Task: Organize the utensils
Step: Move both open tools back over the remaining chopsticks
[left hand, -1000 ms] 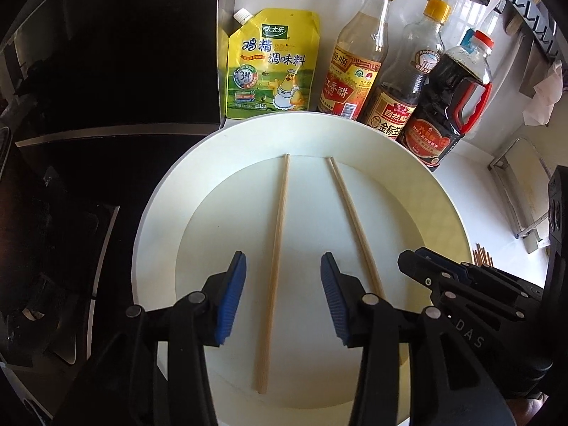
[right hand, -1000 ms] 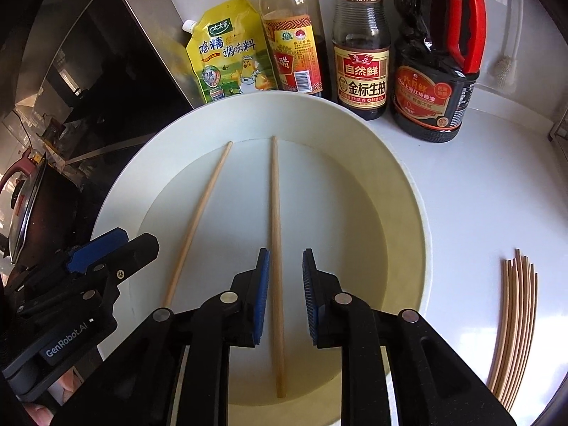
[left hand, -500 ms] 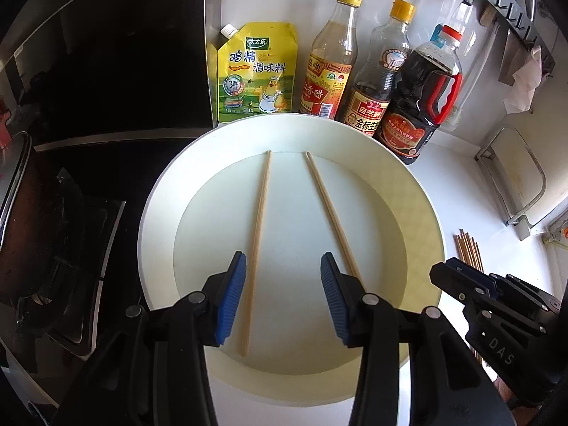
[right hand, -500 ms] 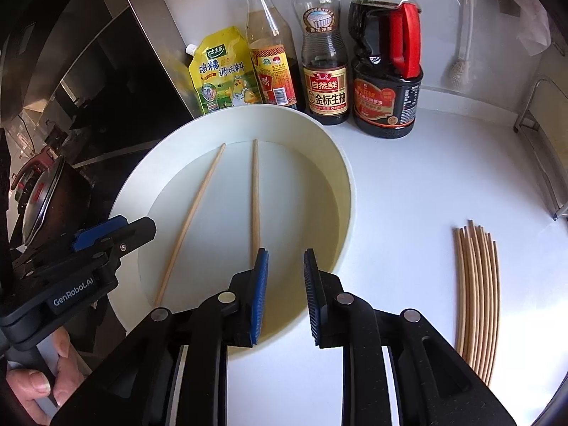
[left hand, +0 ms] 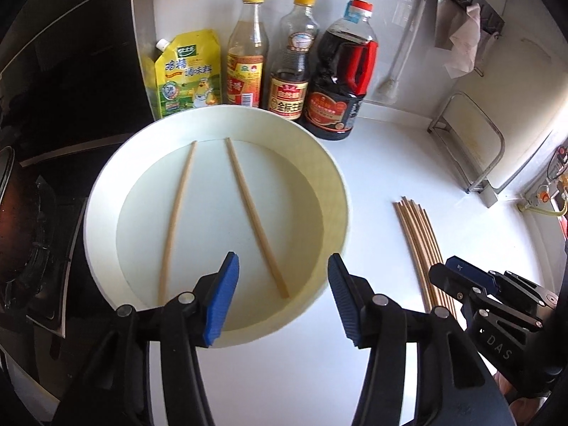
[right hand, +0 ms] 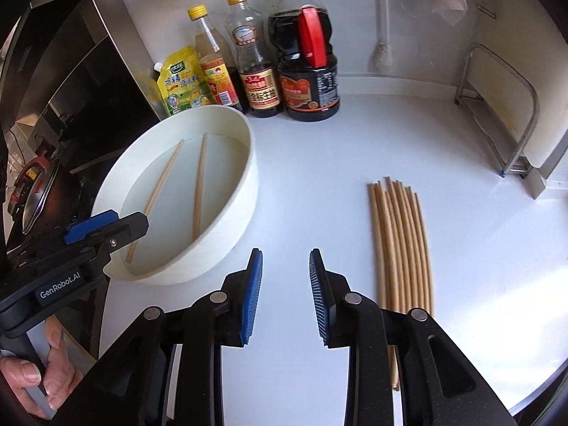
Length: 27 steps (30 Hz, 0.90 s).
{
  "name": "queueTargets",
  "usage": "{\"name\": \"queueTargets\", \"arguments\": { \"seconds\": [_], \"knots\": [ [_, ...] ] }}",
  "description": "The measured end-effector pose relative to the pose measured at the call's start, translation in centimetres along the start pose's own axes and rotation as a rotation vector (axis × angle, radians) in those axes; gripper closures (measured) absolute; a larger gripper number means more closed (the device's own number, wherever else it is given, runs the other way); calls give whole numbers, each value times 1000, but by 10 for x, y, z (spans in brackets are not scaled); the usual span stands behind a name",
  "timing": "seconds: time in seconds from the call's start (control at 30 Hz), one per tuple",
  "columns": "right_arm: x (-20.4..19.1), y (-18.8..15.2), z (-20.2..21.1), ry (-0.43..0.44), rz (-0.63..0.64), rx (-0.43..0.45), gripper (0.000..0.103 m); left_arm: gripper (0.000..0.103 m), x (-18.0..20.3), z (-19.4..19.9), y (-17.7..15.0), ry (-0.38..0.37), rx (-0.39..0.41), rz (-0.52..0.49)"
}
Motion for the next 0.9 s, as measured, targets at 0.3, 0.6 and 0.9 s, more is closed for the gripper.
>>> {"name": "queueTargets", "arguments": {
  "seconds": [0.3,0.6,0.9],
  "knots": [
    [88,-28,1,-105,-75,-20,71,37,67,-26,-16,-61,-14,-25],
    [150,-54,-26,-146,-121,-58,64,27,98,-64,-39,-47,-70,-6],
    [153,-66,-67,-106,-48,-81,60,27,107,-105,-62,0,-114,-7]
  ]
}}
Point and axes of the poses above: each gripper's, at about its wrist camera, not at the fingertips, and z roughly against the way its jaws point, x to its right, y to its top, the point moved 7 cm from there along -z, roughly the way its jaws point, and after that the axes turned 15 degrees about -y, right-handed, at the moved point
